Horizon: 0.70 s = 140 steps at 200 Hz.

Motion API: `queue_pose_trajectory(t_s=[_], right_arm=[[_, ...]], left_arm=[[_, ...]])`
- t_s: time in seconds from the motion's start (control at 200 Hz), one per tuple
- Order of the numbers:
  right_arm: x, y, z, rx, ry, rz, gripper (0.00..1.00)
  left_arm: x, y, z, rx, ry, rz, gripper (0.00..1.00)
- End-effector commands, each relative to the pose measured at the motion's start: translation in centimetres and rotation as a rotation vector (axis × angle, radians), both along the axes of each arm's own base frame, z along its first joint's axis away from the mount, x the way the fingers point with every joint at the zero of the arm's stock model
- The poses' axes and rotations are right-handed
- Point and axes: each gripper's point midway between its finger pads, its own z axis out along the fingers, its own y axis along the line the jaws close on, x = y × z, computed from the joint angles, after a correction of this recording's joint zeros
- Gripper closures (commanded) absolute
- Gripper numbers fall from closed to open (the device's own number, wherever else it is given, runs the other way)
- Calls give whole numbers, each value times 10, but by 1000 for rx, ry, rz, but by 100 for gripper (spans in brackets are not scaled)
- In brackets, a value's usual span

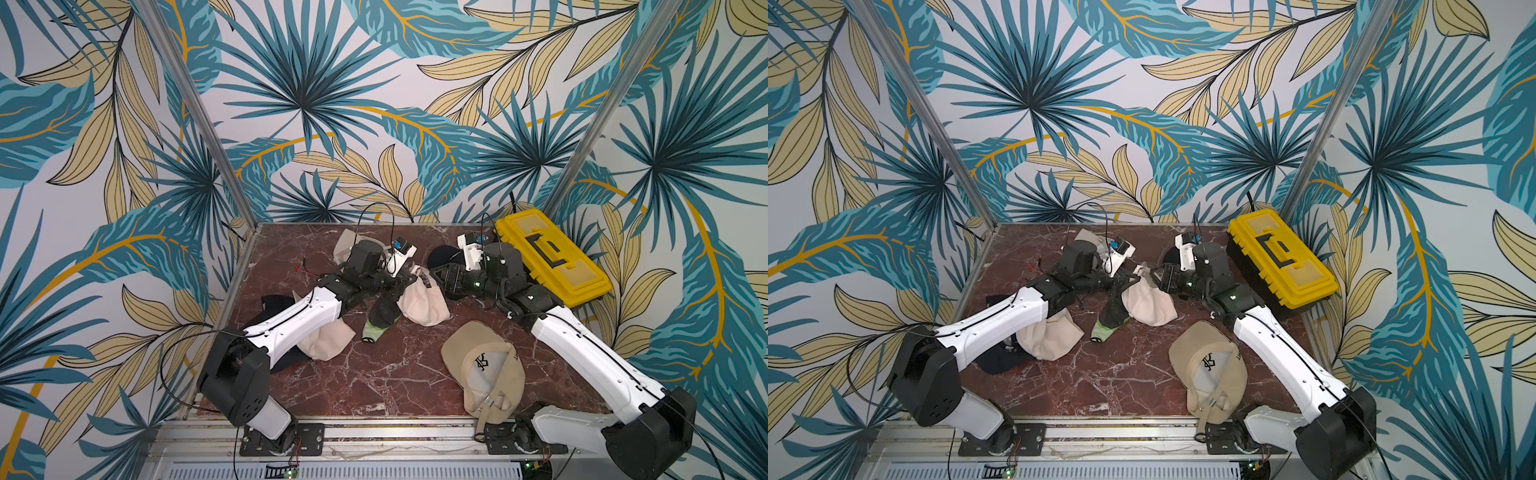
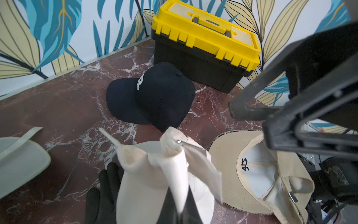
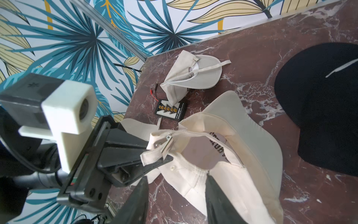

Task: Open the adjustable buckle of the baseball cap
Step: Pull the adjustable strap on the baseball cap.

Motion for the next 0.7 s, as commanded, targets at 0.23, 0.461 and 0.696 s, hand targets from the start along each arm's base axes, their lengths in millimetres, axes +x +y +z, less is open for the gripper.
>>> queue_pose_trajectory(t_s=[0.23,0.461,0.696], right_arm=[[-48,10,-3,-161,-472,416,50],[-49,7,-13,-278,-506,488,49],[-41,22,-7,-260,-540,566,48]], left_arm=[[-34,6,41,-76,-224,-303,100],[-58,14,43,-94,-351,-459,100],[-70,15,43,-119,-371,-522,100]])
